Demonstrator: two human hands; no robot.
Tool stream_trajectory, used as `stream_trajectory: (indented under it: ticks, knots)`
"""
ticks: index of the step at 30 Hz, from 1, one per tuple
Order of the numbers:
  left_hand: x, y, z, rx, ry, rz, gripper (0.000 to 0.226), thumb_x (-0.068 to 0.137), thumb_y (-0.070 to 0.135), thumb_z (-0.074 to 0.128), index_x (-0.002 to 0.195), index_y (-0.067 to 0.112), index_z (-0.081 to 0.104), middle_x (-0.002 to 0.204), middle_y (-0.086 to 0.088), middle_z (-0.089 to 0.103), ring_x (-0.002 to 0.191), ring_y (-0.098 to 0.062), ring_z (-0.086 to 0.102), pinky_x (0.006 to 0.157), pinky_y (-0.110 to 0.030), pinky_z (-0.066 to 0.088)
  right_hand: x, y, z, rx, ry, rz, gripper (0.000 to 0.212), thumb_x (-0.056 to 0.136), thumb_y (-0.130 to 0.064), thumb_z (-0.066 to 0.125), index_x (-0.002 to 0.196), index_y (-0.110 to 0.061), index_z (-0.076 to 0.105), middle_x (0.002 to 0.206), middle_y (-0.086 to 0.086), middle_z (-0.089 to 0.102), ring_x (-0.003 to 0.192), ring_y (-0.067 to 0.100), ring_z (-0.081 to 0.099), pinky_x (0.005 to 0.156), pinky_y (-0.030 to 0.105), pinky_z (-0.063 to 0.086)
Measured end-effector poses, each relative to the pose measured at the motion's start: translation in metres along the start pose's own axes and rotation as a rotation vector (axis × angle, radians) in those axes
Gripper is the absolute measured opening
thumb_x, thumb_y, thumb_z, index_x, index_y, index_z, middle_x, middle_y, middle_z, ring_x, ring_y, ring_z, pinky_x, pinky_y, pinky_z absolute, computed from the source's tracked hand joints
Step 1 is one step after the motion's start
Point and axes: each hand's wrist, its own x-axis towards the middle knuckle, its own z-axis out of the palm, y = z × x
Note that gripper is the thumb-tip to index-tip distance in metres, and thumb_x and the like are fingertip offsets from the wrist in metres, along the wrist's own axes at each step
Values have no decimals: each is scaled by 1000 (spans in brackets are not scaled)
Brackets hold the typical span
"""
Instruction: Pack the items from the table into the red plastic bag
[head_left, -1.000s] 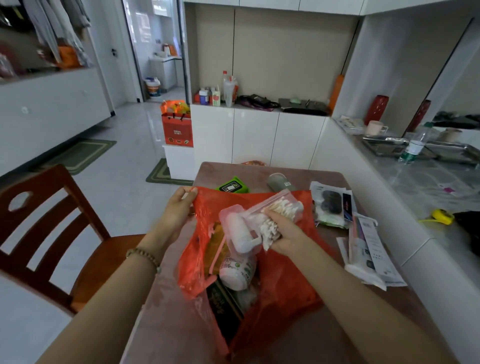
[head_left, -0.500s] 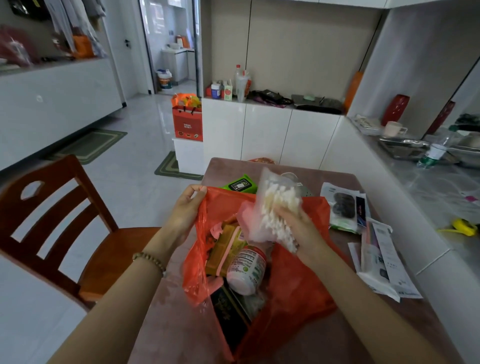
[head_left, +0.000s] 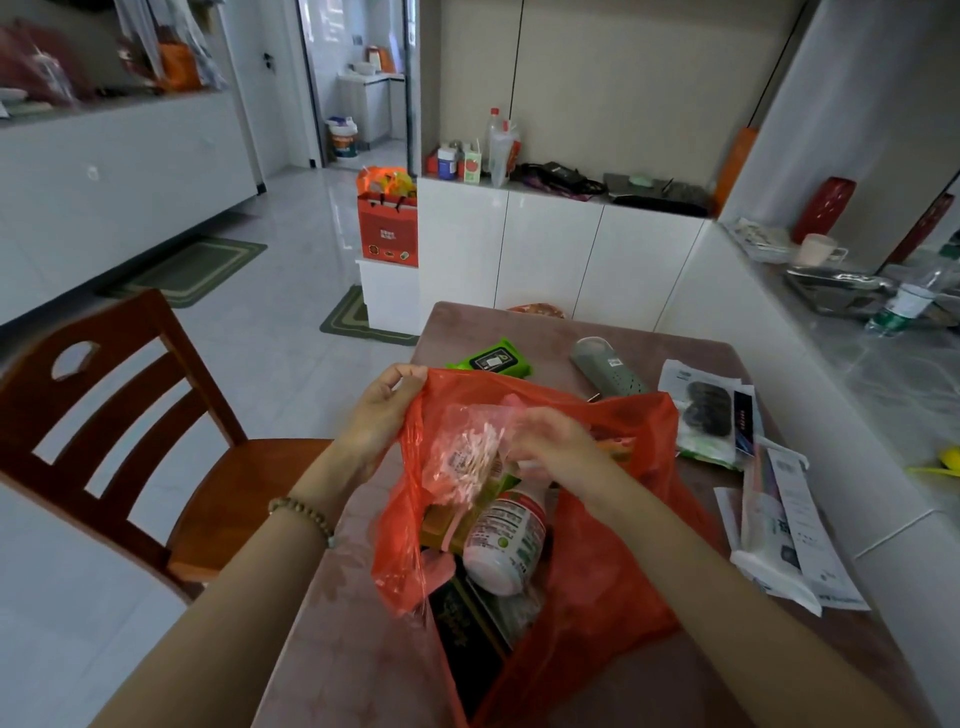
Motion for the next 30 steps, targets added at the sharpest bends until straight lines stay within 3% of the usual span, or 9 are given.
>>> stream_trajectory:
  ticks: [3,8,11,15,18,22,25,28,30]
  knots:
    - [13,-5,-6,164,47,-8,21,95,33,51,83,17,58,65,-3,58,50,-9,55,49,-19,47,6,-10,-28,137,-26,-45,26,90,-15,59,116,-10,59,112,8,64,92,22,66,70,23,55]
    - [61,-12,-11,338,38,-94,26,90,38,58,90,12,54,75,-5,60,63,-17,54,60,-28,45,44,-24,-66,356,-43,-80,20,93,-22,54,110,-14,60,116,5,66,98,22,67,84,31,56]
    - [100,-16,0,375,37,-82,24,91,36,58,94,12,53,86,-2,64,62,-13,53,54,-17,48,86,-29,-84,506,-20,-61,19,92,-22,55,107,-13,60,121,11,62,101,23,66,84,30,57]
    - [159,-30,19,310,34,-164,30,90,36,58,104,9,54,101,-8,62,69,-15,56,62,-25,50,155,-21,-95,625,11,72,36,88,-23,62,120,-10,54,136,16,51,106,25,61,82,31,54]
    - [207,-54,32,318,37,-265,46,90,37,59,121,5,49,107,-10,58,80,-17,57,64,-26,50,209,-6,-94,632,0,181,62,87,-25,62,141,-9,36,146,16,39,115,28,53,97,35,47]
    - [259,-88,39,315,96,-417,31,85,43,63,98,18,49,82,-1,50,83,-23,54,78,-38,50,265,20,-84,632,28,323,47,93,-24,55,137,-16,41,148,16,37,134,34,39,113,42,33]
    - [290,-115,41,179,142,-532,33,81,43,69,101,22,55,96,-2,56,93,-25,56,81,-38,49,310,47,-74,589,34,406,49,93,-27,54,137,-11,42,147,15,39,136,31,37,112,41,33]
    - [311,-144,44,76,140,-573,29,86,40,64,105,20,57,108,0,61,89,-17,60,72,-29,51,343,71,-61,577,57,487,62,90,-30,59,142,-9,34,150,13,34,135,29,38,106,39,37]
    - [325,-154,47,33,95,-558,42,89,44,58,115,12,57,118,-4,63,82,-9,65,59,-22,52,359,84,-53,577,33,528,66,89,-33,59,144,-9,30,150,13,33,136,28,36,106,38,36]
